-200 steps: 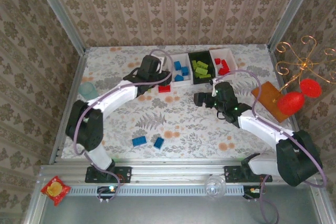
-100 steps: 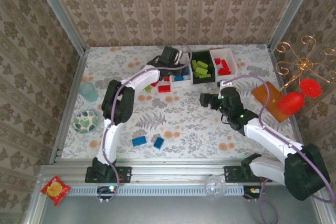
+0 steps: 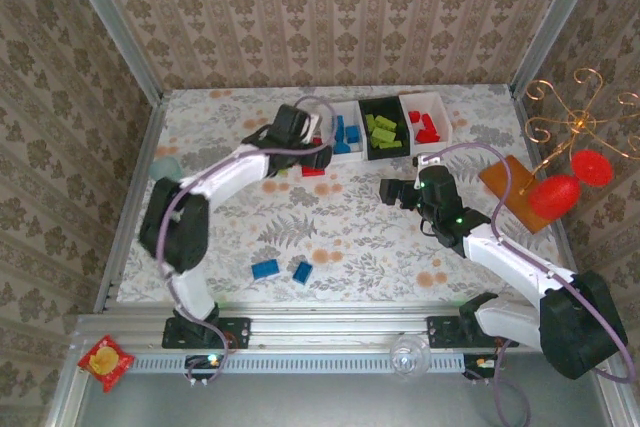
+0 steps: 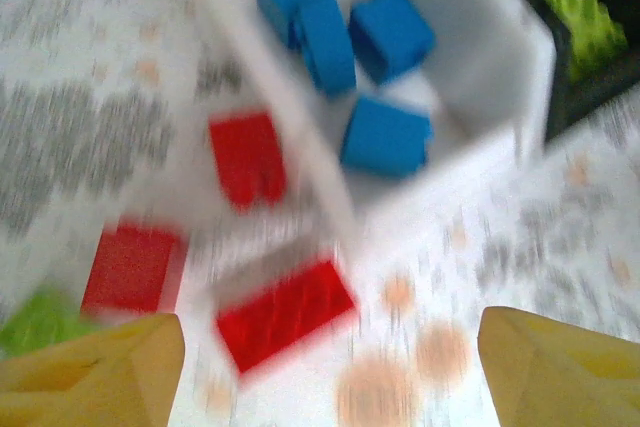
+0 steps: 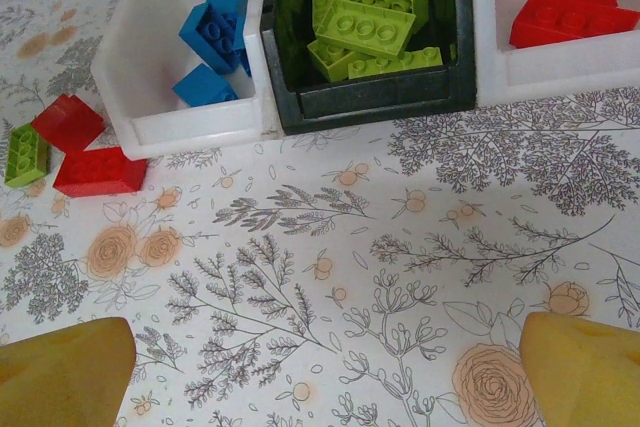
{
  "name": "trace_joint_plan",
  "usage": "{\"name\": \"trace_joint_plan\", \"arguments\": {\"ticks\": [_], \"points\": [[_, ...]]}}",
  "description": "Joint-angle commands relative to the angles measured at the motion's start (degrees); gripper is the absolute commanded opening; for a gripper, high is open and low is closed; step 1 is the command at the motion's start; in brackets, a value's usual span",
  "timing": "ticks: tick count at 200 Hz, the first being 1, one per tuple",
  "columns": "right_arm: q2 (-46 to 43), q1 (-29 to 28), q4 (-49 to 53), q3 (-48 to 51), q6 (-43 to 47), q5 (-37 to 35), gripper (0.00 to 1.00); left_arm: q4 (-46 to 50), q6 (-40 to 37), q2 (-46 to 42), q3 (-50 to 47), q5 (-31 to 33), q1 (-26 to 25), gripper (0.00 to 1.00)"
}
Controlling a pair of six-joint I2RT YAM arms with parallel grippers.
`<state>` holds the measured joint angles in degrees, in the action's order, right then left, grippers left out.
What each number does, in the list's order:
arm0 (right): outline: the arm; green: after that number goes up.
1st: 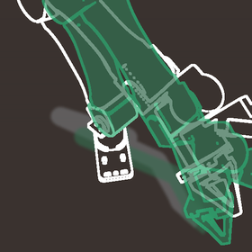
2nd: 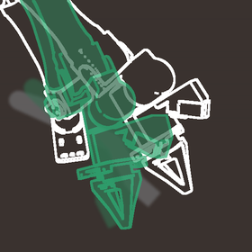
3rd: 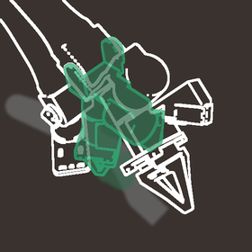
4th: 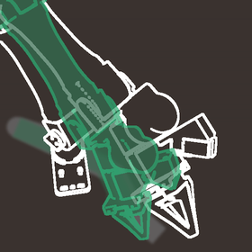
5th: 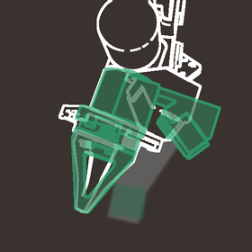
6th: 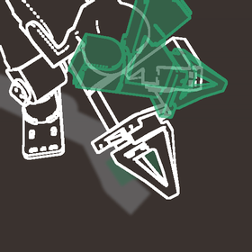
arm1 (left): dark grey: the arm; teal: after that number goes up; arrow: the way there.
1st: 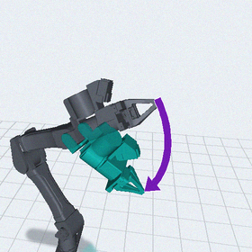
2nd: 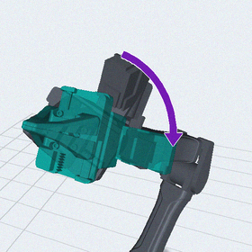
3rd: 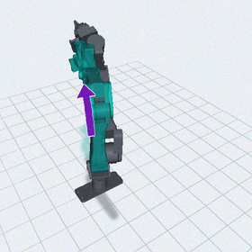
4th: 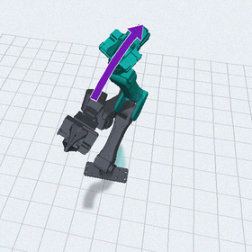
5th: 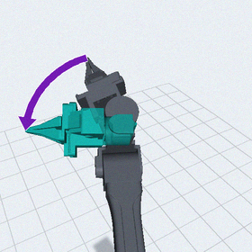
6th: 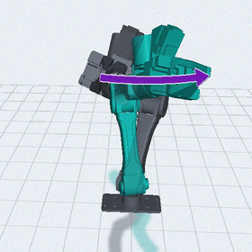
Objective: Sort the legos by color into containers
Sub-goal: Place the lego in the container, then pick up the lego from the middle-left of the table.
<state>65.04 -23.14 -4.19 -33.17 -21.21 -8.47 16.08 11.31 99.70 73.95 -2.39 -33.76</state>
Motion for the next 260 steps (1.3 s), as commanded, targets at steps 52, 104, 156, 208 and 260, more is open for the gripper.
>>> {"name": "trace_joint_plan", "arguments": {"ticks": [52,104,156,208,260], "points": [[-0.23,0.28,-0.99,0.20,0.97,-2.01,1.00,18.10,12.76,-25.65,-24.27,1.15,-13.57,0.74],[-3.49,0.99,-2.03,2.05,1.12,-3.31,1.00,18.08,19.58,-22.70,-28.43,-0.95,-22.10,0.70],[-4.47,1.07,-1.61,2.23,1.19,-3.21,1.00,20.03,21.44,-16.58,-28.14,-0.74,-25.61,0.61],[-4.39,1.07,-1.62,2.23,1.16,-2.78,1.00,21.34,22.36,-11.16,-27.55,2.24,-28.53,0.53],[-4.39,1.08,-1.62,2.23,1.11,-2.67,1.00,18.93,21.74,-14.29,-25.51,10.98,-28.13,0.33]]}}
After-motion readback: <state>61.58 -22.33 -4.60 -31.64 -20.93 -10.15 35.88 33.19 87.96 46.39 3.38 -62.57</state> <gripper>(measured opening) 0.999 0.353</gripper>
